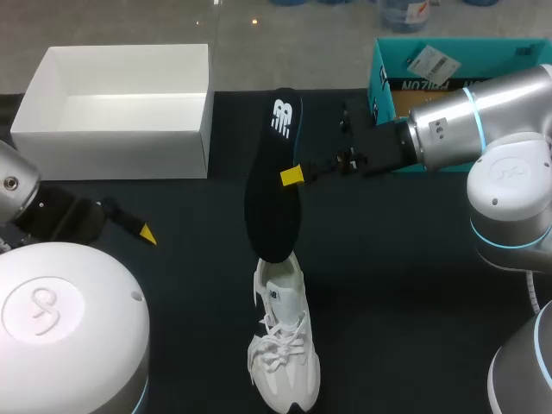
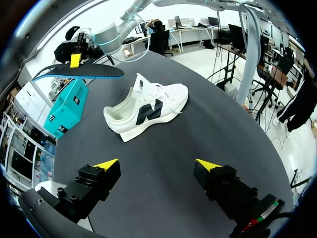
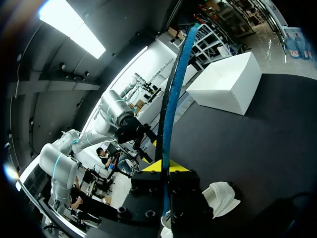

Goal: Take the shoe out of the shoebox, open the shoe tongue, remove and reinsert the insole, then place the shoe into the shoebox

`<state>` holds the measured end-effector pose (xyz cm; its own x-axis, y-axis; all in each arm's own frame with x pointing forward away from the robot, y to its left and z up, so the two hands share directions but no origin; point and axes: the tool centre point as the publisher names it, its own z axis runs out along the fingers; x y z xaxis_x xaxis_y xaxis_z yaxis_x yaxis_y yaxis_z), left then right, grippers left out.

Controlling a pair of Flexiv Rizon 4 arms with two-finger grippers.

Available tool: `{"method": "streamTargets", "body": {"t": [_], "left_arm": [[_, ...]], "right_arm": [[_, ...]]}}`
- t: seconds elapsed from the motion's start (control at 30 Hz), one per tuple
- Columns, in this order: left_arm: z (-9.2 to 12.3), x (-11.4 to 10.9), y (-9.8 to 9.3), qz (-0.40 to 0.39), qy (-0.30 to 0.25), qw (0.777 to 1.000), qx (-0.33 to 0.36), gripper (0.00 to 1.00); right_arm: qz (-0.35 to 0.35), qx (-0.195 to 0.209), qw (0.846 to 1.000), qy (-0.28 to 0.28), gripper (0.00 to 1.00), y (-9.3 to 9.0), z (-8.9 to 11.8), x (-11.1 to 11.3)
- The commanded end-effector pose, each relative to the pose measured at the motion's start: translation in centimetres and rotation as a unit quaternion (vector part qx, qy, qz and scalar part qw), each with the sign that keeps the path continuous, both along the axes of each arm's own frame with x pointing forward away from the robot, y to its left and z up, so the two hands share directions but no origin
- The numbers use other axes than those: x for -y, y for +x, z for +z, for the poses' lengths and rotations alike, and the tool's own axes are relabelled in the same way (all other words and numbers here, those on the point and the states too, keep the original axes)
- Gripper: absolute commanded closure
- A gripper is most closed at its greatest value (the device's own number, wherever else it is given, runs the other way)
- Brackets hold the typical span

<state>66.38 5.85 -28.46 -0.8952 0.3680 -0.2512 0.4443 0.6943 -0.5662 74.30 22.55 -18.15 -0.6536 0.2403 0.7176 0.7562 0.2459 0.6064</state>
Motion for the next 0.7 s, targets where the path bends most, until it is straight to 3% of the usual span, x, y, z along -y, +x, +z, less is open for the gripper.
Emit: {"method": "streamTargets", "body": {"t": [0.03,0.7], "left_arm": [[0.1,0.1,-0.1,0.001,0.002,1.000,0.001,0.00],[0.1,0.1,-0.1,0.001,0.002,1.000,0.001,0.00]], "right_arm": [[-0.001,0.000,1.000,0.000,1.00,-0.1,-0.1,-0.1],[-0.020,0.007,1.000,-0.009,1.00,1.7,-4.1,-0.3]]}}
